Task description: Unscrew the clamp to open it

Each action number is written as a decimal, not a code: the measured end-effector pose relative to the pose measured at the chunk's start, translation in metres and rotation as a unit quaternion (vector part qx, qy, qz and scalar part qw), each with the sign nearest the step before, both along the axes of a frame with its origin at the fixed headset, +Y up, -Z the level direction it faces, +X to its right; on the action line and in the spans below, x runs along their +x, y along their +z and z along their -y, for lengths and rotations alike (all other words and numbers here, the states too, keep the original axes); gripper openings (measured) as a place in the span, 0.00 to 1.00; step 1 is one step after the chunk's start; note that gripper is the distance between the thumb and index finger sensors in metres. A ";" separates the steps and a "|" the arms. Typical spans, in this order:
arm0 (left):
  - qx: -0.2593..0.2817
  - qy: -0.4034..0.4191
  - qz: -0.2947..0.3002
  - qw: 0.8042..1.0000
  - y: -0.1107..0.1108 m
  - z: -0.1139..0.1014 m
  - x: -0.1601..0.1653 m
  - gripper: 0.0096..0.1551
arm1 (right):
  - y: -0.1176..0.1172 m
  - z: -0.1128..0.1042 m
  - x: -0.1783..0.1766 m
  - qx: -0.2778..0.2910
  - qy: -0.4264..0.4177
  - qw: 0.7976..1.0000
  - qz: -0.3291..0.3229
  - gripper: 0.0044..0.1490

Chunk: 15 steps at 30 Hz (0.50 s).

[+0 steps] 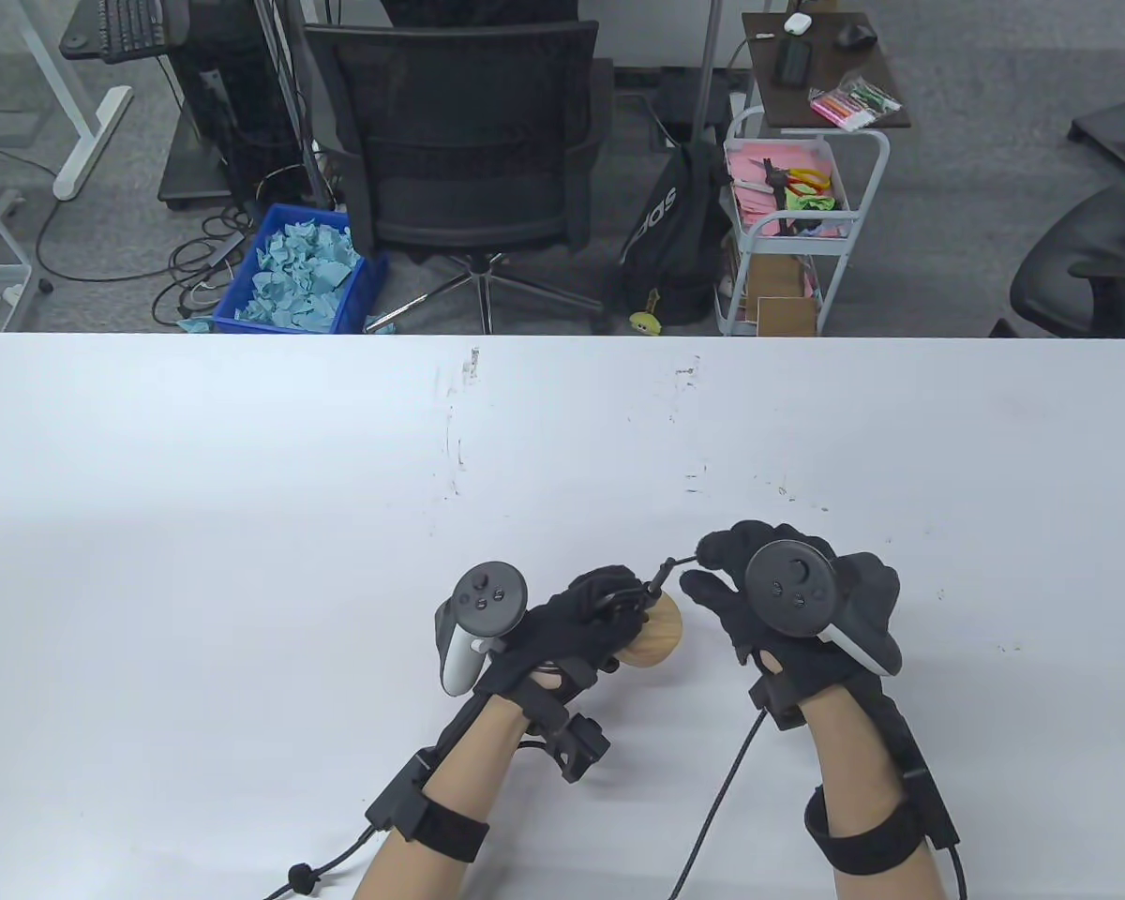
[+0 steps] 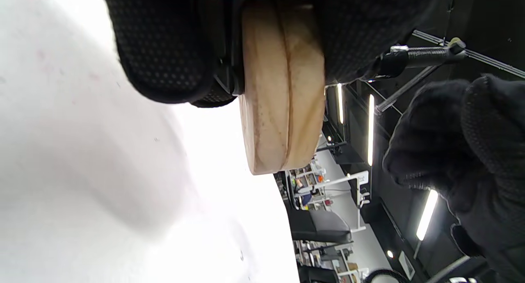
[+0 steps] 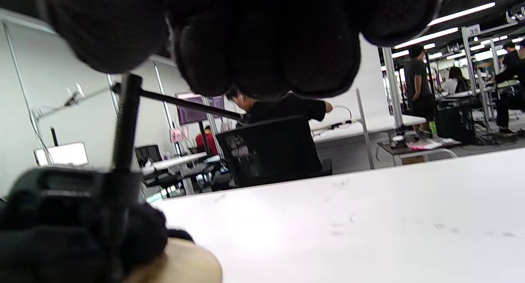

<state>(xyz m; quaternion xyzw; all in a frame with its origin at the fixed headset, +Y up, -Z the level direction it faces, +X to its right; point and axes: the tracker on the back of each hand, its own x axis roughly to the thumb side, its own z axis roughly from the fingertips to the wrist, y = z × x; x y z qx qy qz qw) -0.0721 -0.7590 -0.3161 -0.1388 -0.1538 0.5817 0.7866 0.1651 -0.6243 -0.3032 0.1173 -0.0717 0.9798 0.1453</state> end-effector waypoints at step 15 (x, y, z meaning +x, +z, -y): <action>-0.010 0.001 0.028 1.000 -0.001 0.002 0.004 0.23 | 0.002 0.004 -0.023 -0.023 -0.074 0.988 -0.130 0.23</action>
